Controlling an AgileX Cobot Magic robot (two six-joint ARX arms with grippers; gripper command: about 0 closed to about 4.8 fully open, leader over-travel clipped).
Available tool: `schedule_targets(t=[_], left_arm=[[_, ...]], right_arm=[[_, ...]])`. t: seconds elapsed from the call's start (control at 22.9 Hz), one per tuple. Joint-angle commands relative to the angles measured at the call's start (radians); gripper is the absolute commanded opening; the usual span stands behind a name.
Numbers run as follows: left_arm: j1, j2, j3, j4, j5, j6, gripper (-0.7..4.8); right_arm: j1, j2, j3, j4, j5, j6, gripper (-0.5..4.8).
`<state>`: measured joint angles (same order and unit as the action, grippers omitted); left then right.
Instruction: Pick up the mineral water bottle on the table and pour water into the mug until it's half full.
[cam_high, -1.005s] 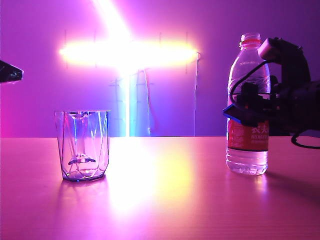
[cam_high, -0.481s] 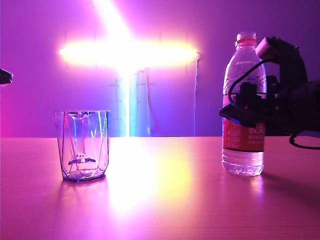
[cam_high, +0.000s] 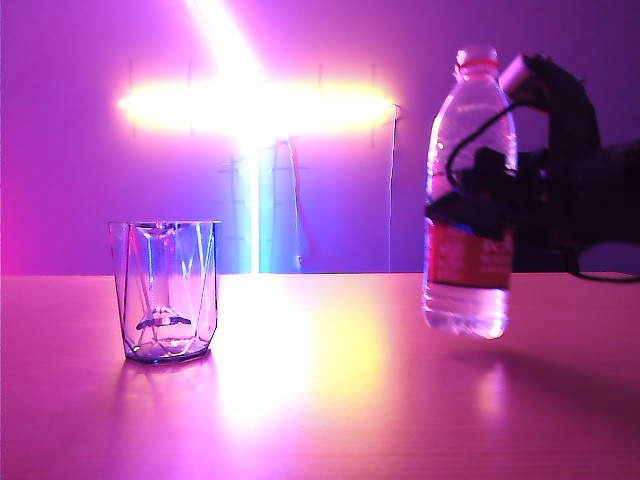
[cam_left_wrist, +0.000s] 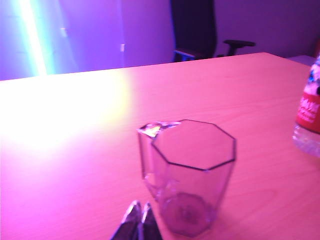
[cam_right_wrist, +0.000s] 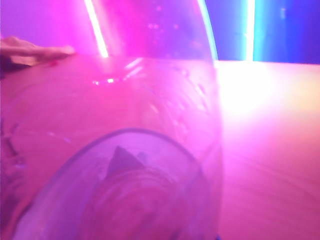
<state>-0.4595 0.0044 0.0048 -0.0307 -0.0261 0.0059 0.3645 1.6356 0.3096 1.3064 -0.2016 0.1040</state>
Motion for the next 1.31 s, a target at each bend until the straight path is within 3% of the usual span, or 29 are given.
schedule_targets(t=[0.04, 0.22, 0.48, 0.61, 0.87, 1.05, 1.31], left_arm=[[0.049, 0.002, 0.004, 0.010, 0.004, -0.003, -0.02], [0.108, 0.002, 0.004, 0.010, 0.004, -0.003, -0.02], [0.110, 0.002, 0.004, 0.010, 0.004, -0.003, -0.02], [0.110, 0.002, 0.004, 0.009, 0.004, -0.003, -0.02], [0.110, 0.002, 0.004, 0.009, 0.004, -0.003, -0.02], [0.110, 0.002, 0.004, 0.009, 0.004, -0.003, -0.02], [0.110, 0.002, 0.004, 0.009, 0.004, -0.003, -0.02]], right_arm=[[0.024, -0.043, 0.078, -0.053, -0.015, -0.012, 2.41], [0.082, -0.071, 0.254, -0.365, -0.042, -0.184, 2.41], [0.165, -0.068, 0.492, -0.810, -0.033, -0.471, 2.40], [0.220, -0.068, 0.602, -0.993, 0.055, -0.681, 2.37], [0.267, -0.068, 0.628, -0.988, 0.127, -0.786, 2.37], [0.323, -0.048, 0.629, -0.978, 0.274, -0.947, 2.37], [0.358, 0.001, 0.629, -0.914, 0.388, -1.078, 2.37]])
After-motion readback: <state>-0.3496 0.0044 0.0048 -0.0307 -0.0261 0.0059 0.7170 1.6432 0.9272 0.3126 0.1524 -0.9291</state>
